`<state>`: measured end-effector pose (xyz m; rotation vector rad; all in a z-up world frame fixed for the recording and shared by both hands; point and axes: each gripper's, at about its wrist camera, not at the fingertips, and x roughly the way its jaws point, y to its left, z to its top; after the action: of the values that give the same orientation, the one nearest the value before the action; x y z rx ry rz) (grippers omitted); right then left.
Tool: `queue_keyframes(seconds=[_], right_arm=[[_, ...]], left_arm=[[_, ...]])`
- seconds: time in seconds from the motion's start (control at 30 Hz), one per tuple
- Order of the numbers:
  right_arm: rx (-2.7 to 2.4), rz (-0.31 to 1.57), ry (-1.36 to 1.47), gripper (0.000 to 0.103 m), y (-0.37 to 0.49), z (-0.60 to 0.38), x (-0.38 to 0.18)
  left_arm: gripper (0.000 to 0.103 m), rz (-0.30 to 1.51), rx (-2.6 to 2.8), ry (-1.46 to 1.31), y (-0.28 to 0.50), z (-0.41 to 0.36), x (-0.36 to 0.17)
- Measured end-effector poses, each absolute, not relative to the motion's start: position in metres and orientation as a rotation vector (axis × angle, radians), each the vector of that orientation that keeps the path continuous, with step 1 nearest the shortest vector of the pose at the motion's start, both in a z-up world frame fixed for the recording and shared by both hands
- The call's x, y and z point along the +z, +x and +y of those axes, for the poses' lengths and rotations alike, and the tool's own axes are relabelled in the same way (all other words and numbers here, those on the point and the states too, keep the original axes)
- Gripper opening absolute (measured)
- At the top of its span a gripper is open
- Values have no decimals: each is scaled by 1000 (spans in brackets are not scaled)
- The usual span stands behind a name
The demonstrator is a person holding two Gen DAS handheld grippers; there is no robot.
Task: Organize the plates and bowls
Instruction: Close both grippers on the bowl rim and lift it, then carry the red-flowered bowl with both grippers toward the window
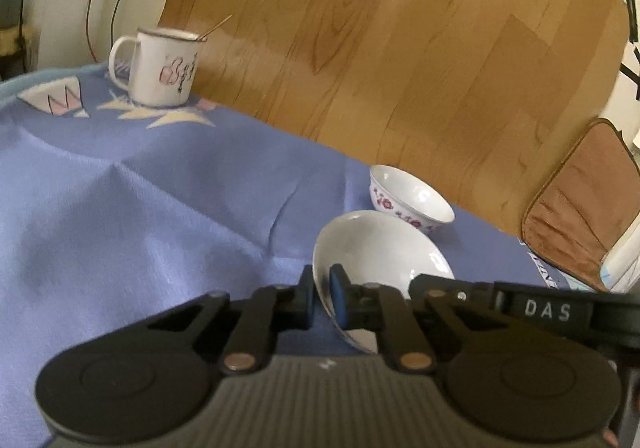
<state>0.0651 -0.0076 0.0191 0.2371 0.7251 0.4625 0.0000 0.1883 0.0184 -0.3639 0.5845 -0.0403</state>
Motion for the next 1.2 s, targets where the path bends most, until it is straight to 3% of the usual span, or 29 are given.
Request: queue_keyframes(seconds=[0.33,0.87,1.2], right_arm=[[397,628,227,8,36,-49,35],[-22,380,275,8,-46,-236,53],[-184,383,371,8,-61,-312,30]], left_arm=[[8,599,-184,-359,-7,143,35],[9,638,-609,-205,28,-85,77],[10,754,-685,-130,50,-172,53]])
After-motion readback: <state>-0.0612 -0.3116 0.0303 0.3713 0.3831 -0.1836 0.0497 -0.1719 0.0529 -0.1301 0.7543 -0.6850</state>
